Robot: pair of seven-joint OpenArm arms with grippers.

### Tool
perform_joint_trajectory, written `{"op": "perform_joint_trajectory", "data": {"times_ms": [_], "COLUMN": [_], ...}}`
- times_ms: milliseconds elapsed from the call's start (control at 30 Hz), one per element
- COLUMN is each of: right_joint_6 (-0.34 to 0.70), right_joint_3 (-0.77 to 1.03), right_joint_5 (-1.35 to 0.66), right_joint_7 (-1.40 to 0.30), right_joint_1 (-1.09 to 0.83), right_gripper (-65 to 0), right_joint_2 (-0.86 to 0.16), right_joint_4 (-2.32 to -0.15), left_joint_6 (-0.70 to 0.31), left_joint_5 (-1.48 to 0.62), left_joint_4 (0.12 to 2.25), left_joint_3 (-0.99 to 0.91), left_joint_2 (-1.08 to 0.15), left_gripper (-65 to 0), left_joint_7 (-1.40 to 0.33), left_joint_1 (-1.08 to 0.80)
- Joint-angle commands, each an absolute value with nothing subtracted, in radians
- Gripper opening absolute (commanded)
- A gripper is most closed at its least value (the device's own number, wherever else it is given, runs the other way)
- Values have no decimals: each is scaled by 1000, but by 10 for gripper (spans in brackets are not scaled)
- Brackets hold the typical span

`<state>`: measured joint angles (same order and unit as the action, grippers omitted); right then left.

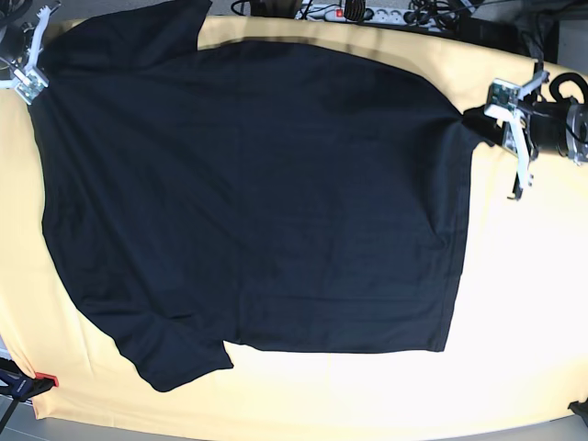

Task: Fold the T-shirt properly
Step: 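Pull the grasped shirt edges toward the robot with both grippers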

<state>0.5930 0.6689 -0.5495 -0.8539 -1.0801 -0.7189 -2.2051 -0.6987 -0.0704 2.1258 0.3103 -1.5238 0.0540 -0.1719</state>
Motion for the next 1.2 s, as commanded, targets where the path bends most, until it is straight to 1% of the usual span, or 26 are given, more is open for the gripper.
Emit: {"op": "perform_joint_trajectory", "data": {"times_ms": [0,133,433,633,767,933,1067,1167], "right_joint_6": [589,588,589,588,588,583,585,588], "right_joint_3": [699,727,727,727,727,727,727,727], "right_joint_5": [-557,-617,-625,-631,-630,-628,-628,-628], "right_joint_7": [-862,-862,-861,-846,-796,-796,-750,-736], "right_joint_1": [-1096,-1126,-1147,-1149,-1147,-1095,-1042,-1002], "right_gripper": [-650,-650,-650,-650,-650,-650,-650,-650], "right_joint_2": [-731,-728,-726,-727,-727,-727,-727,-729], "right_joint_4": [-2215,-2215,-2215,-2215,-2215,-2215,-2215,-2215], "left_joint_6": [-698,-698,-698,-698,-698,-696,-610,-546], "left_joint_5": [-80,-60,-70,-201,-170,-102,-105,-104], "left_joint_4": [2140,2164,2229,2277,2274,2259,2257,2257], "left_joint_3": [299,299,299,299,299,299,299,299], "left_joint_2": [-1549,-1552,-1553,-1553,-1553,-1553,-1550,-1515], "left_gripper": [-650,-650,-650,-650,-650,-650,-650,-650], "left_joint_7": [55,-6,-81,-278,-340,-342,-340,-337], "left_joint_1": [-182,-221,-221,-221,-220,-192,-134,-118]}}
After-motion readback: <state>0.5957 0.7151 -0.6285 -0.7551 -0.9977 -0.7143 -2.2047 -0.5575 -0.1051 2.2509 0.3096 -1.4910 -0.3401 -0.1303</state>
